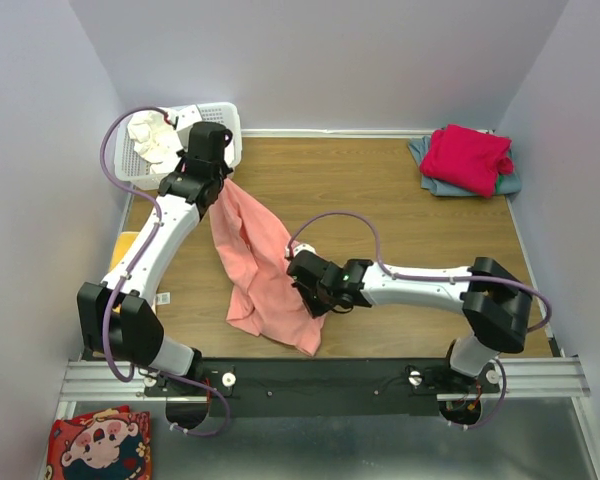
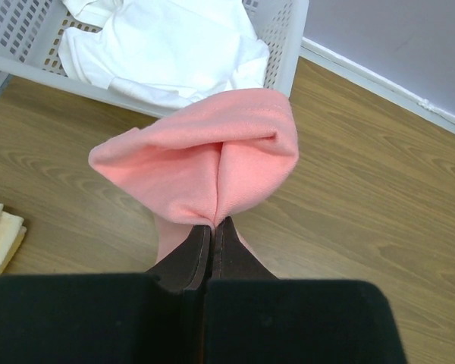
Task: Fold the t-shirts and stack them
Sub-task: Flatten the tshirt out
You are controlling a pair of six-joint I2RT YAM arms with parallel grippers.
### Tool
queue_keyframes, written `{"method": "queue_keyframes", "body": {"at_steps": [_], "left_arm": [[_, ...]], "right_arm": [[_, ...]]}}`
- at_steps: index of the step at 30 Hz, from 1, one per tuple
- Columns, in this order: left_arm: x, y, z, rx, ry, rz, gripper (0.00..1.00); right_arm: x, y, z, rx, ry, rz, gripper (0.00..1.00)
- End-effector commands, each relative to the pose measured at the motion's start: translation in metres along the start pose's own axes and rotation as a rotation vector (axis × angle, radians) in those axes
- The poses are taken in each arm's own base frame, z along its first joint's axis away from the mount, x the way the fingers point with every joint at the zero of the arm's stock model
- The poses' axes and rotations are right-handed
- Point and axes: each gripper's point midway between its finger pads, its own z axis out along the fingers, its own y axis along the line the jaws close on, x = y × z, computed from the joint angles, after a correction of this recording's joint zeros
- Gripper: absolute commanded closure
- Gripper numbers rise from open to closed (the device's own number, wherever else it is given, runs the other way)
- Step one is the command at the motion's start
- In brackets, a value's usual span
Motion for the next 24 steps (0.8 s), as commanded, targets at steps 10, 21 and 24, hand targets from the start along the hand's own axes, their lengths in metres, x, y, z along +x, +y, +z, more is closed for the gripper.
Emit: {"method": "queue_keyframes", "body": {"at_steps": [10,21,24], "left_arm": [[-0.093,-0.011,-0.059,0.092,-0.168,0.075,1.00],[-0.144,-0.016,-0.118,0.197,-0.275,0.064,1.00],[-0.153,-0.023,-0.133,0.262,-0.301,0.077,1.00]], "right_arm": [[-0.073,-0.125,-0.168,0.585,-0.350,0.113,0.99],[-0.123,-0.240,-0.298,0.954,-0.576,0.361,0.99],[-0.132,-0.251,-0.332,1.021,-0.649,0.412,0.99]]}}
